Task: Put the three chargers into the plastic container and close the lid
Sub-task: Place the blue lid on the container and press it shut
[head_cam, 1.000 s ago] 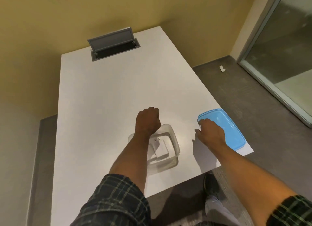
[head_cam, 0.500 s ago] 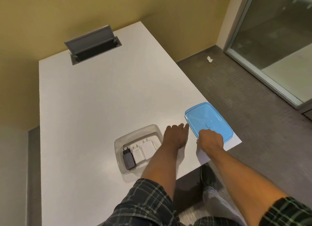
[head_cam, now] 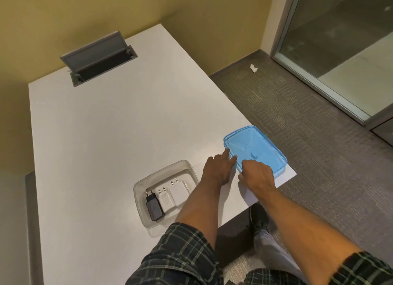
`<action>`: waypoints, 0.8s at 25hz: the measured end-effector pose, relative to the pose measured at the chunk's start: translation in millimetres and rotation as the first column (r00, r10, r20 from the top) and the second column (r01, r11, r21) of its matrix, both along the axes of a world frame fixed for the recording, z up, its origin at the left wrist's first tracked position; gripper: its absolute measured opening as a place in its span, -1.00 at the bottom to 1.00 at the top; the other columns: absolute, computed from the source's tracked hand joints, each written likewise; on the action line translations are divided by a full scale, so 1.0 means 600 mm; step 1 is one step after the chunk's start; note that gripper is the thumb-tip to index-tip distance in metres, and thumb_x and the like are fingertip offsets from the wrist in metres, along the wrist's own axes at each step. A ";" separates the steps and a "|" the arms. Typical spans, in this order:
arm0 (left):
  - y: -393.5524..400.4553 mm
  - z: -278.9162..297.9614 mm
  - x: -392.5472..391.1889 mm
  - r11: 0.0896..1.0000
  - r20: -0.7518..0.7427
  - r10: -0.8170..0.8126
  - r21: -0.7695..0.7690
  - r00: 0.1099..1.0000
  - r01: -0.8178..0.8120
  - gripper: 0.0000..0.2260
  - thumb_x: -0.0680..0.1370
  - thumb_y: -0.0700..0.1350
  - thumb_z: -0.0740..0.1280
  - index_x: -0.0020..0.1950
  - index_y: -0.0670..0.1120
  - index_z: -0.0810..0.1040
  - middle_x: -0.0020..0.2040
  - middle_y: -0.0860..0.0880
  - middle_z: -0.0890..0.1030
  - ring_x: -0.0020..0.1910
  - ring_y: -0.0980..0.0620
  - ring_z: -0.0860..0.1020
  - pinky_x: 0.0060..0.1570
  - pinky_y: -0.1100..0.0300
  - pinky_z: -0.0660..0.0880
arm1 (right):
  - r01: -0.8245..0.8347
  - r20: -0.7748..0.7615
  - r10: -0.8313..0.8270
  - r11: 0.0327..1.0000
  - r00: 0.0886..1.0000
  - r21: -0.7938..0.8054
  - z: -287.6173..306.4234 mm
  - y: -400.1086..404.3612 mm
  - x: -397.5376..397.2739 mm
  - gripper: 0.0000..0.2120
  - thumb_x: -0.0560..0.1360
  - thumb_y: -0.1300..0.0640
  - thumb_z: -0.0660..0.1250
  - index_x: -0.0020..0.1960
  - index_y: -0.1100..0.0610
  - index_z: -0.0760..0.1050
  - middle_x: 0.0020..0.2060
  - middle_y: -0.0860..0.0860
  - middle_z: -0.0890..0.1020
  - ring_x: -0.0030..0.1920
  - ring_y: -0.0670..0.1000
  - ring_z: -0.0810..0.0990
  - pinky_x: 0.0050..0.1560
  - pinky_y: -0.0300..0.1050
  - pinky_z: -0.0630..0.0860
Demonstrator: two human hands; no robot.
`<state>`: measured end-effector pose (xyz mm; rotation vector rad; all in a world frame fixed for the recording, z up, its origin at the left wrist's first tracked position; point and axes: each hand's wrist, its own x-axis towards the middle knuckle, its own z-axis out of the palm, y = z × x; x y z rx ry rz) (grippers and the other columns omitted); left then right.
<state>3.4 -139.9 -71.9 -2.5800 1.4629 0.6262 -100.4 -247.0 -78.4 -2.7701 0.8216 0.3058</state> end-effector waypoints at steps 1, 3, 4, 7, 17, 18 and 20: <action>0.002 0.004 0.008 0.998 0.001 0.020 -0.063 1.000 -0.020 -0.38 0.56 -0.17 0.34 0.61 -0.01 0.23 0.64 -0.17 0.12 0.42 -0.24 0.42 0.26 -0.07 0.44 | 0.007 0.066 -0.007 1.000 0.998 0.005 0.004 0.000 0.002 -0.81 0.54 0.00 0.35 0.03 0.10 0.60 -0.14 0.02 0.67 -0.15 0.03 0.65 -0.17 -0.09 0.60; 0.009 0.021 0.029 0.976 -0.004 0.089 -0.200 0.996 -0.088 -0.41 0.54 -0.19 0.34 0.57 -0.04 0.32 0.62 -0.19 0.21 0.48 -0.23 0.38 0.25 -0.06 0.42 | -0.002 0.213 0.011 0.999 0.977 -0.041 0.018 0.002 0.011 -0.84 0.51 0.02 0.34 -0.06 0.11 0.56 -0.21 0.03 0.64 -0.24 0.04 0.61 -0.29 -0.08 0.56; 0.014 0.033 0.042 0.962 0.003 0.127 -0.246 0.992 -0.122 -0.42 0.53 -0.19 0.34 0.56 -0.05 0.34 0.61 -0.18 0.24 0.49 -0.22 0.37 0.26 -0.05 0.41 | -0.016 0.296 0.041 0.996 0.954 -0.087 0.026 0.004 0.019 -0.85 0.49 0.03 0.34 -0.10 0.11 0.54 -0.25 0.03 0.61 -0.29 0.05 0.58 -0.33 -0.06 0.55; 0.035 0.072 0.087 0.923 0.043 0.255 -0.308 0.966 -0.229 -0.42 0.55 -0.15 0.34 0.57 -0.03 0.31 0.60 -0.15 0.26 0.49 -0.19 0.37 0.36 -0.02 0.37 | -0.035 0.521 0.121 0.985 0.845 -0.172 0.064 0.007 0.057 -0.85 0.49 0.04 0.37 -0.08 0.14 0.55 -0.25 0.06 0.60 -0.29 0.05 0.55 -0.33 -0.02 0.55; 0.207 0.163 0.178 0.406 -0.360 0.763 -0.380 0.537 -0.831 -0.31 0.63 0.21 0.20 0.62 -0.13 0.09 0.53 -0.21 0.34 0.47 -0.24 0.38 0.43 -0.14 0.29 | -0.067 0.655 -0.380 0.833 0.653 0.550 0.177 0.079 0.165 -0.82 0.64 -0.02 0.27 0.06 0.10 0.52 -0.12 -0.03 0.66 -0.16 -0.04 0.61 -0.24 -0.31 0.44; 0.226 0.161 0.180 0.364 -0.416 0.760 -0.363 0.499 -0.858 -0.35 0.63 0.22 0.19 0.58 -0.16 0.19 0.49 -0.22 0.40 0.45 -0.25 0.40 0.41 -0.11 0.33 | -0.087 0.632 -0.442 0.773 0.637 0.629 0.182 0.090 0.170 -0.82 0.64 0.00 0.28 0.06 0.11 0.51 -0.14 -0.01 0.66 -0.18 -0.05 0.62 -0.26 -0.34 0.45; 0.264 0.148 0.185 0.280 -0.522 0.744 -0.324 0.417 -0.904 -0.38 0.61 0.25 0.22 0.49 -0.17 0.32 0.38 -0.19 0.52 0.36 -0.22 0.49 0.35 -0.02 0.41 | -0.130 0.581 -0.540 0.655 0.609 0.745 0.188 0.112 0.178 -0.82 0.64 0.03 0.28 0.05 0.16 0.52 -0.18 0.03 0.67 -0.24 -0.06 0.63 -0.29 -0.37 0.49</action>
